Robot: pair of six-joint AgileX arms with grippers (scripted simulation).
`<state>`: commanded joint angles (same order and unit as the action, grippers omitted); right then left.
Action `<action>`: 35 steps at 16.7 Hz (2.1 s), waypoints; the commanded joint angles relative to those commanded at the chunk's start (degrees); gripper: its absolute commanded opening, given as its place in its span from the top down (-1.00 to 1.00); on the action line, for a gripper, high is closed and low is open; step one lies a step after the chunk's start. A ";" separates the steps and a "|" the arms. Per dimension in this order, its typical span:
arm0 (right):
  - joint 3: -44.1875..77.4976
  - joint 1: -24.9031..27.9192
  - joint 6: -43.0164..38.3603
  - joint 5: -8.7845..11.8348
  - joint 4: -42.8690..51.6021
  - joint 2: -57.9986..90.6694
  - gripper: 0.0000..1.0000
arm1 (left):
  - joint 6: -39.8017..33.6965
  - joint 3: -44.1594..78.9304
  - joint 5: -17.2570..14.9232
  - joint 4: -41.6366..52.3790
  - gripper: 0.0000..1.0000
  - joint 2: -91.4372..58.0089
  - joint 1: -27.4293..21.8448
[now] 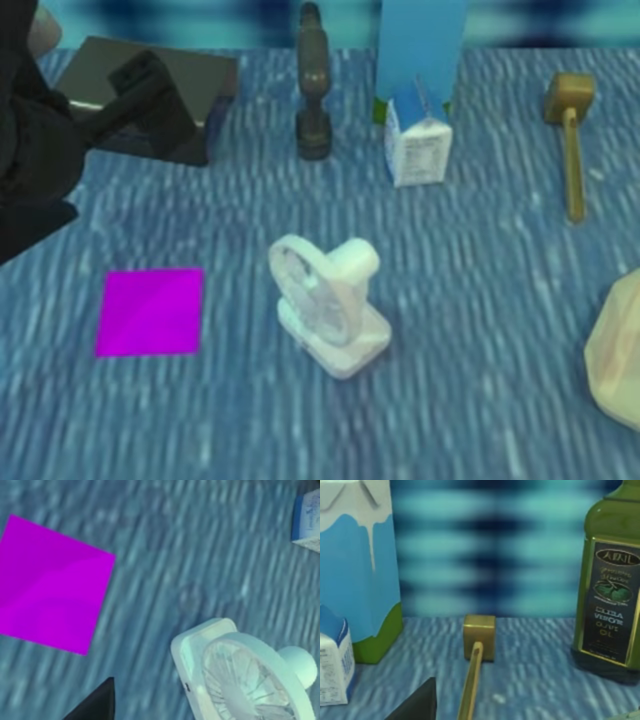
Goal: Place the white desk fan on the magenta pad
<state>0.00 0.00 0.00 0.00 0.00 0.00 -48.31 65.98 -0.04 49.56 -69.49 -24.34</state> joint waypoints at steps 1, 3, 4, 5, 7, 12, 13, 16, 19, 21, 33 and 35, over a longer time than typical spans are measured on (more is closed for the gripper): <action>0.00 0.00 0.00 0.00 0.00 0.00 -1.00 | -3.98 5.75 0.00 3.87 -1.00 -6.11 -1.95; 0.00 0.00 0.00 0.00 0.00 0.00 -1.00 | -11.49 16.72 -0.01 11.28 -1.00 -17.69 -5.65; 0.00 0.00 0.00 0.00 0.00 0.00 -1.00 | -14.99 21.85 -0.01 14.75 -1.00 -23.03 -7.37; 0.00 0.00 0.00 0.00 0.00 0.00 -1.00 | -18.27 26.66 -0.02 18.03 -1.00 -28.01 -8.98; 0.00 0.00 0.00 0.00 0.00 0.00 -1.00 | -24.06 34.95 -0.04 23.94 -1.00 -36.76 -11.81; 0.00 0.00 0.00 0.00 0.00 0.00 -1.00 | -32.70 45.90 -0.06 33.07 -1.00 -49.02 -15.98; 0.00 0.00 0.00 0.00 0.00 0.00 -1.00 | -33.20 46.41 -0.07 33.62 -1.00 -49.69 -16.22; 0.00 0.00 0.00 0.00 0.00 0.00 -1.00 | -33.28 46.49 -0.07 33.71 -1.00 -49.80 -16.26; 0.00 0.00 0.00 0.00 0.00 0.00 -1.00 | -33.18 46.13 -0.06 33.36 -1.00 -49.68 -16.00; 0.00 0.00 0.00 0.00 0.00 0.00 -1.00 | -33.04 43.92 -0.07 31.21 -1.00 -49.60 -16.05; 0.00 0.00 0.00 0.00 0.00 0.00 -1.00 | -33.18 34.74 -0.06 22.23 -0.55 -49.53 -16.15; 0.00 0.00 0.00 0.00 0.00 0.00 -1.00 | -33.18 34.74 -0.06 22.23 -0.25 -49.53 -16.15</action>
<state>0.00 0.00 0.00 0.00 0.00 0.00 -81.50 100.72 -0.10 71.79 -119.02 -40.50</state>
